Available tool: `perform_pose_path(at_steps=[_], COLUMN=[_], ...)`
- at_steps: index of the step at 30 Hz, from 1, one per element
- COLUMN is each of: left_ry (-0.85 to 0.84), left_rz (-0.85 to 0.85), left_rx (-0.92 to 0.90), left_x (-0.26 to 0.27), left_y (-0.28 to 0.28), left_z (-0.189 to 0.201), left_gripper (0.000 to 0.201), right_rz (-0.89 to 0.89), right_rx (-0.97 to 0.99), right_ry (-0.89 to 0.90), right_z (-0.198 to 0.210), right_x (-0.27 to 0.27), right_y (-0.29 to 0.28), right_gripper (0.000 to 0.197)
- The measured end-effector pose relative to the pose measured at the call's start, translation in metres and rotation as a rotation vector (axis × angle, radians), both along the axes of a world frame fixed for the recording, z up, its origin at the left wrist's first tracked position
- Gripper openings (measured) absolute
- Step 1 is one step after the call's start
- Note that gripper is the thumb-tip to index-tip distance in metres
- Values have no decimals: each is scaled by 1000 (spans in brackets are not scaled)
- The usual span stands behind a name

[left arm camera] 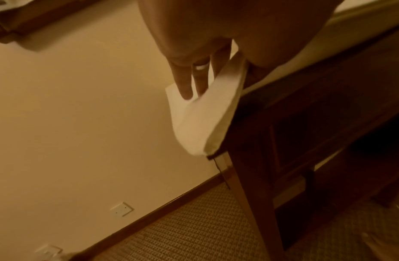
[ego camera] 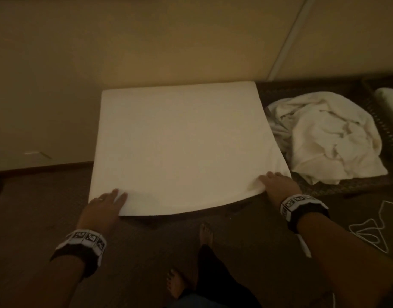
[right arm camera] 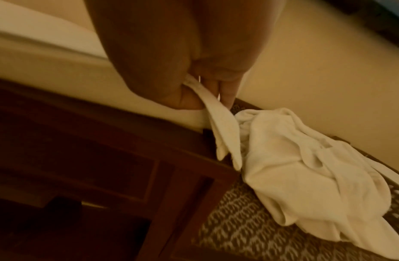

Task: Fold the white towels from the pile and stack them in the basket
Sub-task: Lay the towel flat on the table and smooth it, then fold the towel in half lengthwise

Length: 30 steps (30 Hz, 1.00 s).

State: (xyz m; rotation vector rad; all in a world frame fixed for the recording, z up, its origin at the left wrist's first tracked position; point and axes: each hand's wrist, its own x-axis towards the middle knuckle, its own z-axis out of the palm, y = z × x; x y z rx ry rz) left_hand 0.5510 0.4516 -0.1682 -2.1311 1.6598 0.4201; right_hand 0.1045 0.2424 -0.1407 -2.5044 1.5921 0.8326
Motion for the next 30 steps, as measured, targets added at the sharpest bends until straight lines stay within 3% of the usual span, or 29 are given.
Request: perform_pose_path(at_steps=[3, 8, 13, 23, 30], left_ry=[27, 82, 178, 95, 110], left_rz=[69, 119, 154, 173, 245], left_rx=[32, 115, 222, -10, -95], left_x=[2, 23, 35, 80, 112], left_y=[-7, -12, -32, -133, -211], left_z=[7, 21, 32, 70, 78], left_gripper=[59, 35, 32, 37, 40], right_rz=[-30, 4, -7, -61, -70], right_rx=[3, 58, 67, -110, -117], right_ry=[113, 185, 165, 45, 21], right_z=[13, 20, 28, 54, 55], right_x=[9, 5, 5, 35, 67], right_y=[-8, -12, -22, -118, -204], right_gripper=[34, 29, 29, 28, 31])
